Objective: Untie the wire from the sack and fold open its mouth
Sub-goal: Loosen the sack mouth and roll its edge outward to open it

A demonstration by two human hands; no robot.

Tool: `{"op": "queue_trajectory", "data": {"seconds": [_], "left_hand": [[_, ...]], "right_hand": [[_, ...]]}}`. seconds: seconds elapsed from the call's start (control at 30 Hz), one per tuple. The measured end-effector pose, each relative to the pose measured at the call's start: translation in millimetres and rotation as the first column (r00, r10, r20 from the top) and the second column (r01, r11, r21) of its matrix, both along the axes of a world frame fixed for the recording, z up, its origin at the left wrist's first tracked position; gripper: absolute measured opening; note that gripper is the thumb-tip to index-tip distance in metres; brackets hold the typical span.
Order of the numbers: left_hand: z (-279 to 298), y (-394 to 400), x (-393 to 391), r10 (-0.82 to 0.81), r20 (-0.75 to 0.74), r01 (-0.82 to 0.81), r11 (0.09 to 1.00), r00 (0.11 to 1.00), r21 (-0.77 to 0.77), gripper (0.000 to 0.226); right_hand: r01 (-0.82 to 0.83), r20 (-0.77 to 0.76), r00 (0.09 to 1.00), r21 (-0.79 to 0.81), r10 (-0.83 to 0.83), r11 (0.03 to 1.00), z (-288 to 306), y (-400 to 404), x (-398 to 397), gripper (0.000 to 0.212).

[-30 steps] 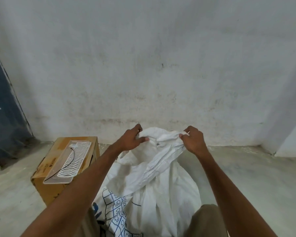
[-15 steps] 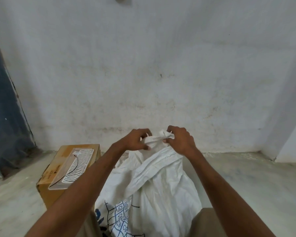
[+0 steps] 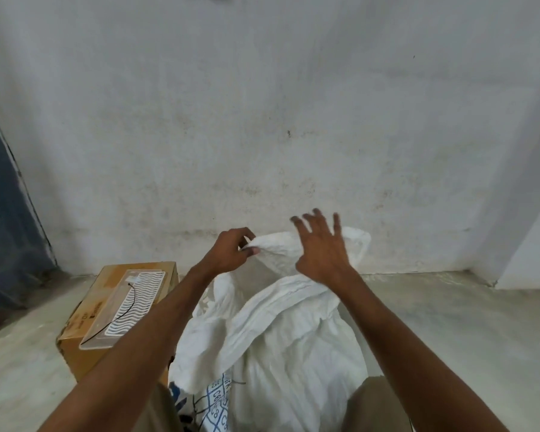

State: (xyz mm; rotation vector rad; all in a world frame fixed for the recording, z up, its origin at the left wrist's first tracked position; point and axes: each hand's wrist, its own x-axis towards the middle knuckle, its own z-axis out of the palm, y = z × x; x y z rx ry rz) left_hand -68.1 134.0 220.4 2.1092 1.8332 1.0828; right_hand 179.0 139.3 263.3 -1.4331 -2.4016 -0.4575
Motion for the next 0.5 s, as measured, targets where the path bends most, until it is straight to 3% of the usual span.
{"op": "queue_trajectory", "data": {"seconds": [0.1, 0.17, 0.23, 0.33, 0.43, 0.5], "left_hand": [[11.8, 4.4, 12.4, -0.031, -0.051, 0.031, 0.999, 0.998, -0.009, 0.022], [10.0, 1.8, 9.5, -0.085, -0.043, 0.082, 0.994, 0.995, -0.071, 0.026], [-1.6, -2.0, -0.7, -0.107, -0.101, 0.087, 0.980, 0.989, -0.180, 0.046], [-36.1, -3.4, -26.2, -0.110, -0.303, 0.000, 0.939, 0.947, -0.343, 0.078], [-57.5, -9.7, -39.9, -0.027, -0.081, -0.001, 0.947, 0.996, -0.323, 0.061], [-54.2, -10.7, -37.2, 0.028, 0.040, -0.019, 0.975, 0.999, -0.223, 0.039]], "right_hand": [[-0.044, -0.059, 0.997, -0.091, 0.039, 0.995, -4.6, 7.2, -18.3, 0.036], [-0.065, -0.135, 0.989, -0.094, 0.052, 0.993, -3.0, 11.3, -18.3, 0.018], [-0.077, -0.201, 0.978, -0.071, 0.062, 0.994, -0.8, 14.2, -12.8, 0.014], [-0.036, -0.300, 0.954, -0.086, 0.008, 0.996, 2.1, 17.9, 2.6, 0.011], [0.082, -0.366, 0.924, -0.092, -0.110, 0.992, 2.9, 22.5, 19.5, 0.015], [0.157, -0.250, 0.957, 0.014, -0.149, 0.988, -2.4, 23.3, 21.1, 0.035]]}}
